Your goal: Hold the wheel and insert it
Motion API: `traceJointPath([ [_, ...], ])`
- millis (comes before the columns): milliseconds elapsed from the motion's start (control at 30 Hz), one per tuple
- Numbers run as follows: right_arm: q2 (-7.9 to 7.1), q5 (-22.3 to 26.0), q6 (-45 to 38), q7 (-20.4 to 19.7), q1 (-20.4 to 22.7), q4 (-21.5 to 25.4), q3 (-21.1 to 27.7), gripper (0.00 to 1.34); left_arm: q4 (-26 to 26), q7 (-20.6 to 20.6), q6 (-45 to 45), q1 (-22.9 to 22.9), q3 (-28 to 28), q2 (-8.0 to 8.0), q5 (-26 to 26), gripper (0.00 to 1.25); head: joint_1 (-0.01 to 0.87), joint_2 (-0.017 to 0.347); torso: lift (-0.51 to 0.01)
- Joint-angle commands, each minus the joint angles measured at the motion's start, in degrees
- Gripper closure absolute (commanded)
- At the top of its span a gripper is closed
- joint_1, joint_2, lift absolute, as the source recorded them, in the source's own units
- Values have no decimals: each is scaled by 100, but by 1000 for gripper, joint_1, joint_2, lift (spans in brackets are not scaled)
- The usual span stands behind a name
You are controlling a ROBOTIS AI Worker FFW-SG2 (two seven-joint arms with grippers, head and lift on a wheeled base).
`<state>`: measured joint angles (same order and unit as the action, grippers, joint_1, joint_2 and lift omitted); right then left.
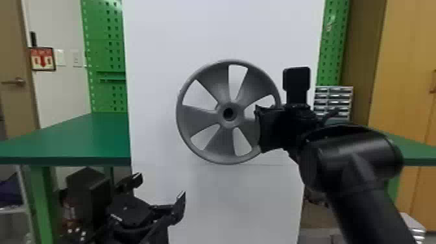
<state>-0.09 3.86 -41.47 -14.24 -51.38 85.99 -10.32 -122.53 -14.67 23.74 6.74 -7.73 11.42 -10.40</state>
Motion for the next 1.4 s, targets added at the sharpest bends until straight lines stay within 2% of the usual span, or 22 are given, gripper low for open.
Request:
traceJointPath([
  [0, 14, 1, 16, 0, -12, -21, -22, 1167, 10, 0, -9, 12, -9, 0, -6, 101, 210, 9, -442],
  [400, 14, -96, 87, 0, -30, -127, 101, 1167, 27, 0, -27, 38, -9, 0, -15, 101, 210, 9, -442],
  [767, 14, -184, 113, 0, -39, -180, -119, 1167, 54, 0, -44, 65, -35, 0, -23, 101, 210, 9, -442],
  [1367, 14, -280, 236, 0, -30, -426, -14, 1167, 98, 0, -106, 82, -70, 9, -50, 101, 210, 9, -442],
])
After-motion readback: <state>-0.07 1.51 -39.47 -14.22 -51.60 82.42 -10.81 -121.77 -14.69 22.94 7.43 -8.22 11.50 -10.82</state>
